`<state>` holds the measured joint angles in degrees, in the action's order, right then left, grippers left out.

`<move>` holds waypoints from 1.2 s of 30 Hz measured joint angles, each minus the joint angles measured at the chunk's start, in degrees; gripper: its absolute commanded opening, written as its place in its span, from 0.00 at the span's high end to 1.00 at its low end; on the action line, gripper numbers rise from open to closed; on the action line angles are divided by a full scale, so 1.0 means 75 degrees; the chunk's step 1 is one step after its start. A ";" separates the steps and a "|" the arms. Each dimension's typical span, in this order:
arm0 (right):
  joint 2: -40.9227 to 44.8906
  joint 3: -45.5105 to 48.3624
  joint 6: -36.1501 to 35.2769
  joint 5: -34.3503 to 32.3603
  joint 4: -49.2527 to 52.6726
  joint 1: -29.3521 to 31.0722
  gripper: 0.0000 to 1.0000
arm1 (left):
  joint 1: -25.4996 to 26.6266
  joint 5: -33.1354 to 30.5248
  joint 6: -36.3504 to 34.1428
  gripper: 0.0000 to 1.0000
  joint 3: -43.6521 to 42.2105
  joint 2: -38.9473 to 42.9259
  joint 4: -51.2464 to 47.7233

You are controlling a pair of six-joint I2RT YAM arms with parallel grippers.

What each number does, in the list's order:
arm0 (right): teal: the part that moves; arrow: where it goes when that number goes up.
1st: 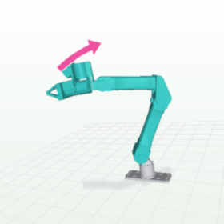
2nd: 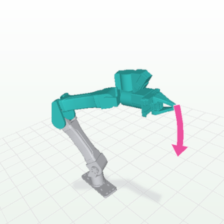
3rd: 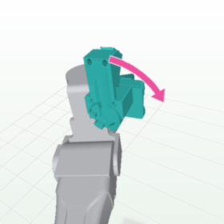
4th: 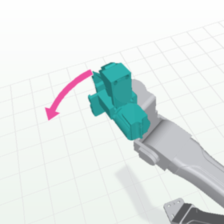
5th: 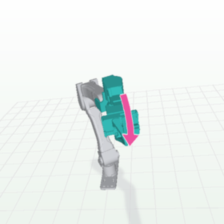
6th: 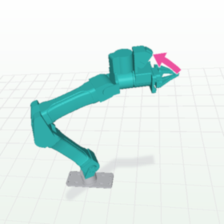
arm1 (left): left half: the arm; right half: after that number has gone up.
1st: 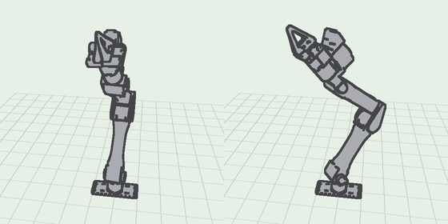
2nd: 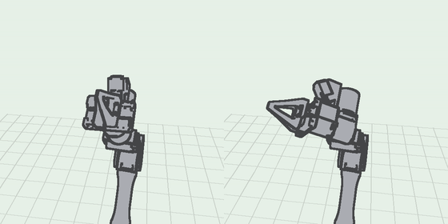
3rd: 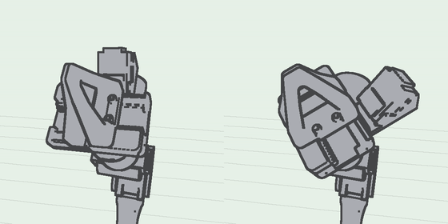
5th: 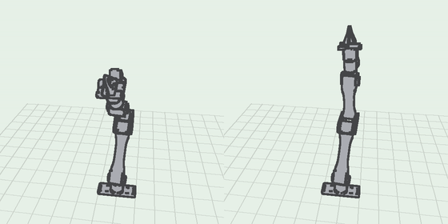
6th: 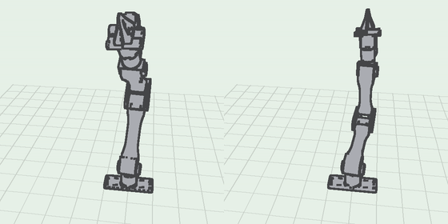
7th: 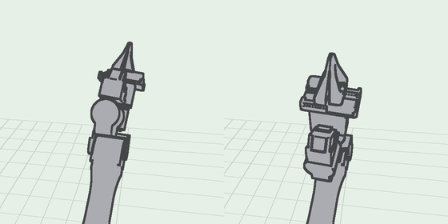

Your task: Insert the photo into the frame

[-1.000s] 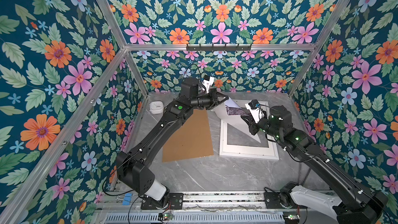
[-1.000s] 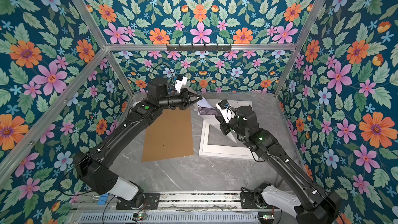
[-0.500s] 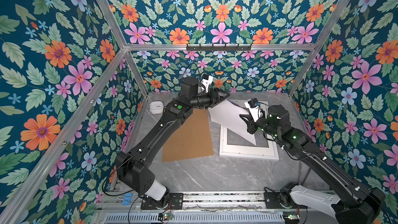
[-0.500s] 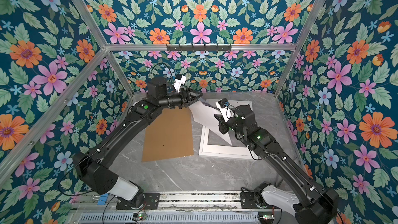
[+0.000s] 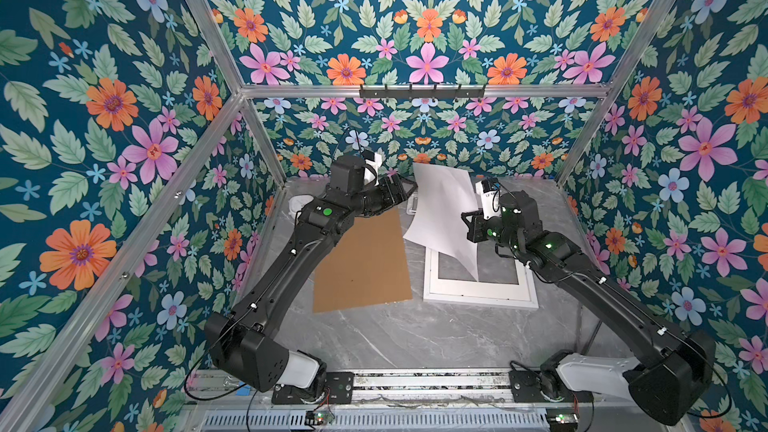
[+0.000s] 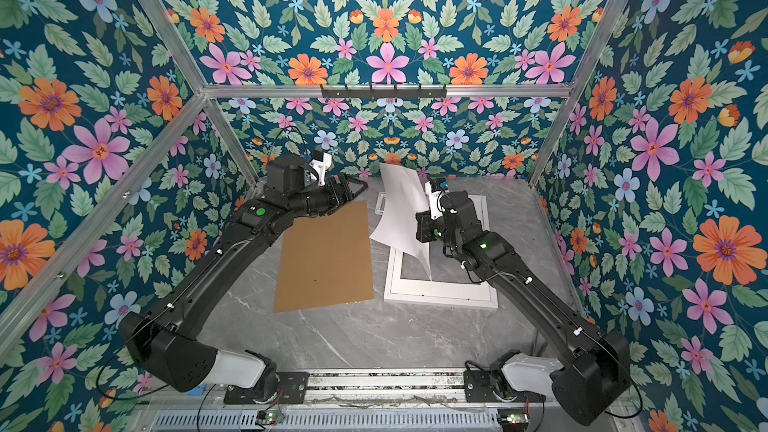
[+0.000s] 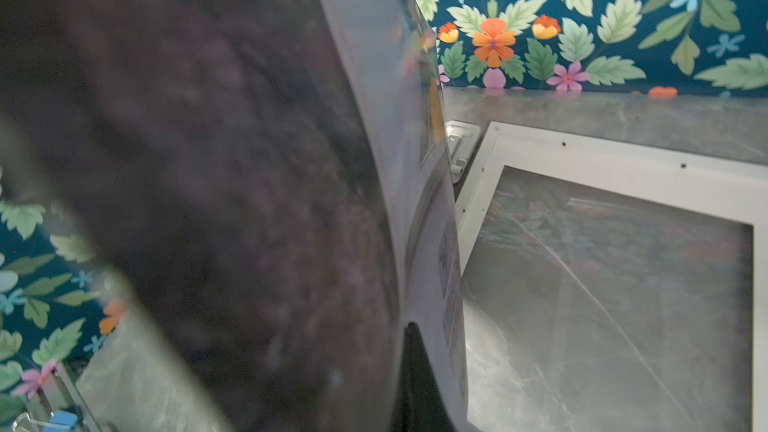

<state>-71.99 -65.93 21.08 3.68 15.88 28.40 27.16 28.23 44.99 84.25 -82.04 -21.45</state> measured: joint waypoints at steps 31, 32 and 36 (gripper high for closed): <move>0.1877 0.3168 0.5560 0.0079 -0.1673 -0.1212 1.00 | 0.1288 -0.0134 0.5082 0.21 -0.7452 0.0653 0.7152; 0.1912 0.3212 0.5578 0.0058 -0.1693 -0.1209 1.00 | 0.1384 -0.0166 0.5254 0.22 -0.7522 0.0519 0.7420; 0.2028 0.3366 0.5761 0.0026 -0.1830 -0.1212 1.00 | 0.1705 -0.0458 0.5642 0.24 -0.7481 0.0070 0.8107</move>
<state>-56.77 -40.69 64.29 3.88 2.15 19.31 39.94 24.80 87.31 28.14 -81.52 39.35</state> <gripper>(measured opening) 0.051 0.761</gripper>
